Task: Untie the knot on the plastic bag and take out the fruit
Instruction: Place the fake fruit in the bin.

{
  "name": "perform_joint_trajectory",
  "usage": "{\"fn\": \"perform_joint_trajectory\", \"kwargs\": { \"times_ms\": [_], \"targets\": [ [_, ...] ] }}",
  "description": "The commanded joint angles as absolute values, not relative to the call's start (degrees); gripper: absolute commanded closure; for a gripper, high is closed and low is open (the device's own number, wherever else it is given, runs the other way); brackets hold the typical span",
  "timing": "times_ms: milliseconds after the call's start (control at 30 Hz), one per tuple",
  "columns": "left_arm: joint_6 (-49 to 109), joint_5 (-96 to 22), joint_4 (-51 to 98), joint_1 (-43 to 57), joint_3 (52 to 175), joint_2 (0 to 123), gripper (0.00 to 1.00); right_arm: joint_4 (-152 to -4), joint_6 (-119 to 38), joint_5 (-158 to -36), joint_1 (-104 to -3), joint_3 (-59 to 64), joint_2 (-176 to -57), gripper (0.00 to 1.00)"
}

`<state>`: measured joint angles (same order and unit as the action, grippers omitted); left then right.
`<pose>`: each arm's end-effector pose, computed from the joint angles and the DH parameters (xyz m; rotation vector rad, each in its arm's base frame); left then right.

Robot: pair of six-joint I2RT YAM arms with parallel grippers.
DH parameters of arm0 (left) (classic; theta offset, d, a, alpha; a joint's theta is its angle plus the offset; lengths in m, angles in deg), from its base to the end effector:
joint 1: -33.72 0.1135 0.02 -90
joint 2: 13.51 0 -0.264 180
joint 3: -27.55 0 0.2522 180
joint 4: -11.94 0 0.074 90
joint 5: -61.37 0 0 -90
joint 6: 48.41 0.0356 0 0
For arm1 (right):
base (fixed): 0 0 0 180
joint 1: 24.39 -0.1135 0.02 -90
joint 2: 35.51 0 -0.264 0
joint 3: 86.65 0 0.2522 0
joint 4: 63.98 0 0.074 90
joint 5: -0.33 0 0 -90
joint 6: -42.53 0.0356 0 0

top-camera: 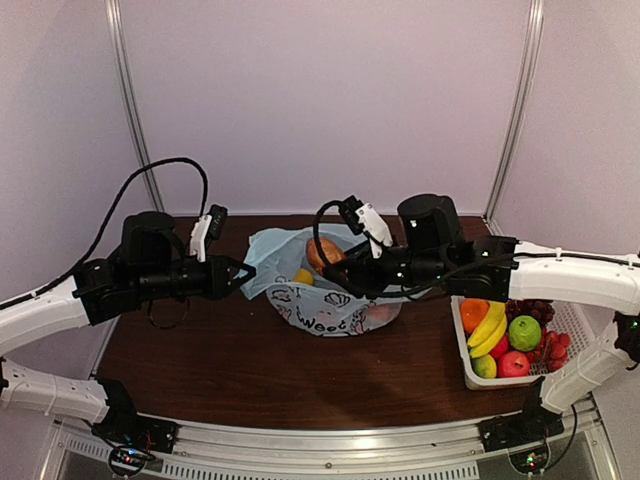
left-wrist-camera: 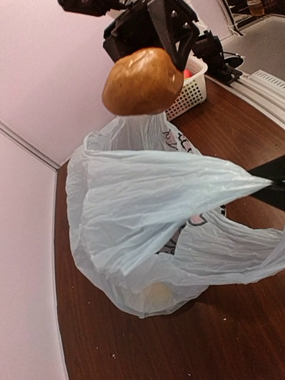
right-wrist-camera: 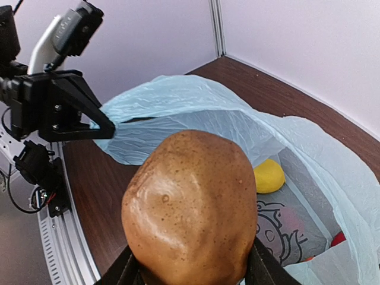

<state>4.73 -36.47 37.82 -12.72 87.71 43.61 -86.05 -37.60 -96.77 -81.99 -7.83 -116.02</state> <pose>0.1544 -0.1695 0.3062 0.2742 2.1125 -1.0478 0.1724 0.2798 0.3224 -0.9232 1.8777 0.8653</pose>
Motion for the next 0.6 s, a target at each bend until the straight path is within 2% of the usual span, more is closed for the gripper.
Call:
{"fn": "perform_joint_trajectory", "kwargs": {
  "times_ms": [0,133,333,567],
  "targets": [
    [2.1,-31.6,37.1,-12.4,90.5,45.5,1.0,-86.1,-34.1,-95.3,-83.2,-8.9,-109.2,0.6],
    [1.0,-30.9,36.8,-12.4,90.9,47.7,1.0,-92.2,-32.2,-89.3,-83.2,-9.1,-102.2,0.6],
    [0.1,-30.4,35.5,-12.3,89.5,48.1,1.0,-106.6,-28.1,-71.5,-82.1,-11.2,-92.1,0.59],
    [-0.1,-30.6,35.9,-12.3,88.7,47.4,1.0,-118.8,-20.9,-66.6,-71.7,-18.2,-82.8,0.6]
  ]
}}
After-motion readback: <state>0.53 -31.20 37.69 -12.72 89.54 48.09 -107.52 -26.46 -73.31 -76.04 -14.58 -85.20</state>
